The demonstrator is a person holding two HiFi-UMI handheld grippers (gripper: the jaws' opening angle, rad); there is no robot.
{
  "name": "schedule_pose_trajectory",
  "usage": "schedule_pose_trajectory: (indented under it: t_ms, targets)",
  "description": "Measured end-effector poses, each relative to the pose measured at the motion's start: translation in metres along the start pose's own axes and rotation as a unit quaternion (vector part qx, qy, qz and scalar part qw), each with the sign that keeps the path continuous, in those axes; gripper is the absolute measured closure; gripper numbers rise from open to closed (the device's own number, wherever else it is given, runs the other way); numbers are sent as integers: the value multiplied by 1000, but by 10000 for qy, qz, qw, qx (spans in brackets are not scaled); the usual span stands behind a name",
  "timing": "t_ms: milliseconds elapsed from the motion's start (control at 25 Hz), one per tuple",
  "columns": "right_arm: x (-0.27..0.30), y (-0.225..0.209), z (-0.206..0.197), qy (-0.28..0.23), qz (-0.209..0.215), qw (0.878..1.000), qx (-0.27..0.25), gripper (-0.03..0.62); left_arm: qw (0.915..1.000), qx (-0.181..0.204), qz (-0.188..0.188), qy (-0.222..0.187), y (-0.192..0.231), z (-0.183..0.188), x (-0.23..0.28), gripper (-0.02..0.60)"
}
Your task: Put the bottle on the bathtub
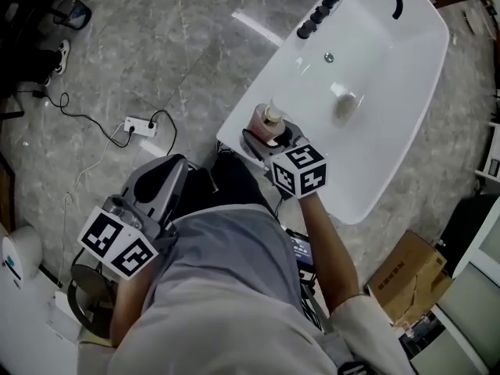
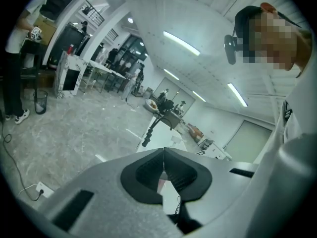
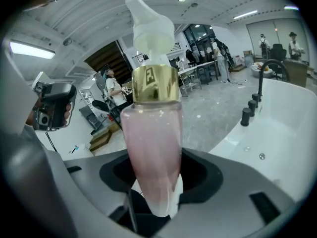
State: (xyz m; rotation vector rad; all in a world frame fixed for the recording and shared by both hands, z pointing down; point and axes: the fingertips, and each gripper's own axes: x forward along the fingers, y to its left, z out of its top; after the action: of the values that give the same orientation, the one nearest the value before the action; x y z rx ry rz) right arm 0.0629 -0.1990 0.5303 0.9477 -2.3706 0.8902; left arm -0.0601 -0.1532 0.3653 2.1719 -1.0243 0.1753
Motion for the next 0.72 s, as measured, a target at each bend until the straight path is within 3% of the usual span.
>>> schedule_pose_trajectory:
  t_ms: [400,720]
  targets:
    - [32,-38,-32,273,-139,9992,255,375,9999,-69,58,81,5,-7,6,572]
    - [69,-53,-44,475,-241,9979,362,375,9993,-68,338,115,21,-2,-8,572]
